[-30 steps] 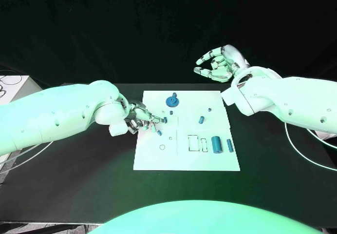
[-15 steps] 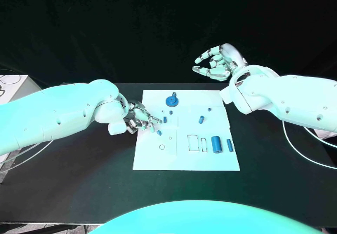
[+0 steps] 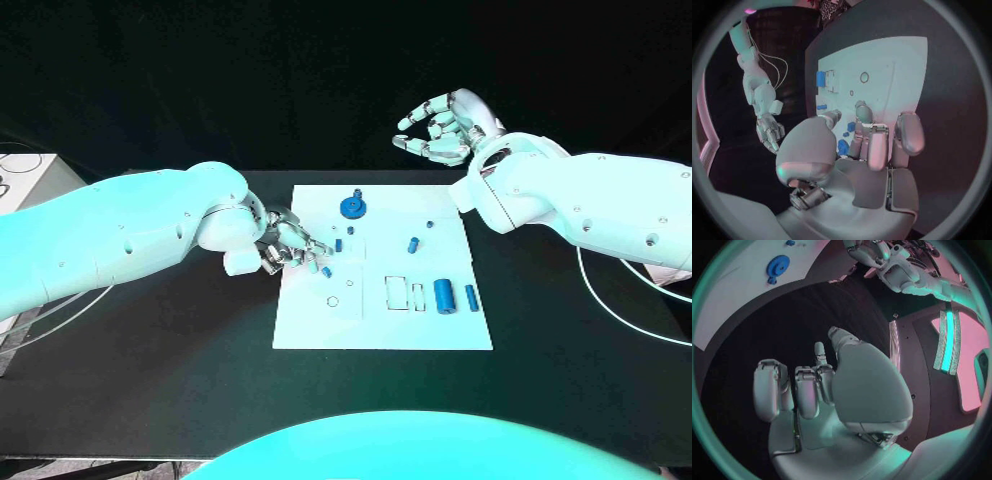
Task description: Assemble the parts on the task board
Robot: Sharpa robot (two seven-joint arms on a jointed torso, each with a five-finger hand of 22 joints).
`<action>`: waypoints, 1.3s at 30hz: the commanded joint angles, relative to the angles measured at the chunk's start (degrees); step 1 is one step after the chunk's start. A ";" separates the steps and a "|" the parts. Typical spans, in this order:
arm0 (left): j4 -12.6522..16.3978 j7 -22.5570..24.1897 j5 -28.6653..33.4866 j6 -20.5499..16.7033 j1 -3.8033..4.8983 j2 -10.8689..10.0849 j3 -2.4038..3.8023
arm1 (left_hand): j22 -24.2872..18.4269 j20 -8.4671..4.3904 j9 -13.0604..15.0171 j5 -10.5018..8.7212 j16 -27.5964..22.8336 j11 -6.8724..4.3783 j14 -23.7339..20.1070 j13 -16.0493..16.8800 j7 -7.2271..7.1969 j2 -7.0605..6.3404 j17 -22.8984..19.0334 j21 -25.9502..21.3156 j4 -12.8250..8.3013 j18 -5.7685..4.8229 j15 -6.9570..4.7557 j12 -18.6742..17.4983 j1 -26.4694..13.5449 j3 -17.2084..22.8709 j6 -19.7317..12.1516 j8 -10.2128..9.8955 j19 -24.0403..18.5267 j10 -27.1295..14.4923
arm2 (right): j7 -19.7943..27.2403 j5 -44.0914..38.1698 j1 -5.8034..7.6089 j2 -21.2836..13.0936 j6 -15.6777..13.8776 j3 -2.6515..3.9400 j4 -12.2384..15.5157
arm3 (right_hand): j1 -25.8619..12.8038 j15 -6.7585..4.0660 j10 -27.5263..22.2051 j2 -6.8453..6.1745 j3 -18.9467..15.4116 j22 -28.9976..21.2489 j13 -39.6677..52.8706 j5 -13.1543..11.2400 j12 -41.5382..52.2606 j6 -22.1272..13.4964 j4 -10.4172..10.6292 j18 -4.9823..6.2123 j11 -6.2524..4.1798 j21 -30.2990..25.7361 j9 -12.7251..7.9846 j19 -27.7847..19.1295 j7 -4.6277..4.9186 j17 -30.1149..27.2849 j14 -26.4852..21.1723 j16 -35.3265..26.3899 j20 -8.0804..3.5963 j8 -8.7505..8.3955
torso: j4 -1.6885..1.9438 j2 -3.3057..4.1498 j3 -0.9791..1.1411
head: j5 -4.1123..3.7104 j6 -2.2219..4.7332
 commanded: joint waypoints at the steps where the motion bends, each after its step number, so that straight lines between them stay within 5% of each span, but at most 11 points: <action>1: -0.34 -0.13 -1.48 1.14 -0.14 0.38 0.01 | -0.03 -0.42 0.10 0.11 0.02 -0.07 2.87 0.23 -0.42 -0.04 6.17 0.23 0.00 -0.86 -0.40 0.34 0.62 0.28 -0.13 0.37 -0.07 0.60 | 0.03 -0.37 0.03 0.11 0.40 0.04 -0.11 | -0.19 0.33 1.11 -0.02 -0.03 12.15 10.78 0.03 -0.24 -0.41 0.19 0.40 0.38 -0.15 -0.04 3.03 0.11 12.52 5.42 -0.12 0.31 -0.25 | 0.06 0.06 0.04 | -0.08 0.00; 39: -3.11 -0.28 -2.64 1.89 -1.77 2.93 0.00 | 0.19 -0.47 0.51 -0.06 0.14 -0.13 3.00 1.42 -0.49 -0.30 6.55 0.34 -0.02 -0.91 -0.46 0.79 1.74 0.80 -0.13 0.61 0.03 1.05 | -0.01 -0.29 0.03 0.71 0.59 0.04 -0.52 | -0.14 0.37 1.09 0.09 0.12 12.16 10.77 0.35 -0.24 -0.39 0.11 0.39 0.41 -0.12 -0.02 3.04 0.14 12.52 5.42 -0.13 0.37 -0.29 | 0.34 0.16 0.09 | -0.71 0.00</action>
